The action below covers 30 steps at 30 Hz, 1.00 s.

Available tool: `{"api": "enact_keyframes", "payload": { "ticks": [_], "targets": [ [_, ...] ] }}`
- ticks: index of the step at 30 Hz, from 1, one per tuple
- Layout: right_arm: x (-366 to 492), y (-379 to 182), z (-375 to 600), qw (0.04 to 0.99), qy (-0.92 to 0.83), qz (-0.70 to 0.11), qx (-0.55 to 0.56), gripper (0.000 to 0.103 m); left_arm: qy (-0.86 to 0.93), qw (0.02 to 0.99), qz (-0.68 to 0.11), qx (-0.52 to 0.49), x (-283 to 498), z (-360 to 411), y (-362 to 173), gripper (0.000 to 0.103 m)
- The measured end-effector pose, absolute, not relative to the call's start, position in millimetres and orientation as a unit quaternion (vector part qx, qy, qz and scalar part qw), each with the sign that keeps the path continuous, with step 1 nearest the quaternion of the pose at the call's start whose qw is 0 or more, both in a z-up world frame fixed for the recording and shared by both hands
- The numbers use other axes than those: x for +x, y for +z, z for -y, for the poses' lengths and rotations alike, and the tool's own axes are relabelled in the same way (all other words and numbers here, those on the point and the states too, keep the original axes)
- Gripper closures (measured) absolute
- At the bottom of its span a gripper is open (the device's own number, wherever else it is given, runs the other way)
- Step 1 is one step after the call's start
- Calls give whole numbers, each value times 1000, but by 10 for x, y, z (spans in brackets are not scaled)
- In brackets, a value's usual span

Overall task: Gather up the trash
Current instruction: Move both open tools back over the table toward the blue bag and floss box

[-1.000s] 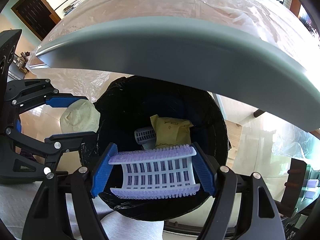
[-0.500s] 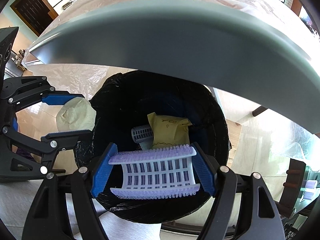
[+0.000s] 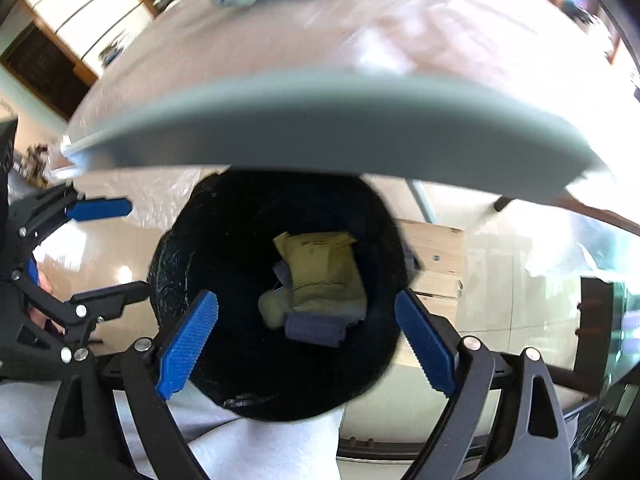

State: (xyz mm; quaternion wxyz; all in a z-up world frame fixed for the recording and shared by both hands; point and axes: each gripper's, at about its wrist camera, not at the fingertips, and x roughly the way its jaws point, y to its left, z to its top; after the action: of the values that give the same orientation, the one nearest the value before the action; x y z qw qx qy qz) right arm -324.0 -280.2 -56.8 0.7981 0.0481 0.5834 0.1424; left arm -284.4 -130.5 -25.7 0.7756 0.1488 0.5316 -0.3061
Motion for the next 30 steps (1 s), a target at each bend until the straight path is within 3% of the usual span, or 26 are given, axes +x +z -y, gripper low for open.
{"api": "enact_keyframes", "payload": {
  "ticks": [4,7,13,30],
  "targets": [
    [-3344,-20,3034,841,125,-525,44,14,-323,793,-503,118,-2862,1193,155,20],
    [-3286,351,3157,879,86,-469,12,5,-320,823,-460,95,-2801,1110,542,5],
    [-2798,727,3301,920,32,-390,3,4,-280,867,-409,52,-2298,1168,973,2],
    [-1432,663,3259,904,105,-414,2,4,-210,851,-478,-57,-741,1357,694,2]
  ]
}}
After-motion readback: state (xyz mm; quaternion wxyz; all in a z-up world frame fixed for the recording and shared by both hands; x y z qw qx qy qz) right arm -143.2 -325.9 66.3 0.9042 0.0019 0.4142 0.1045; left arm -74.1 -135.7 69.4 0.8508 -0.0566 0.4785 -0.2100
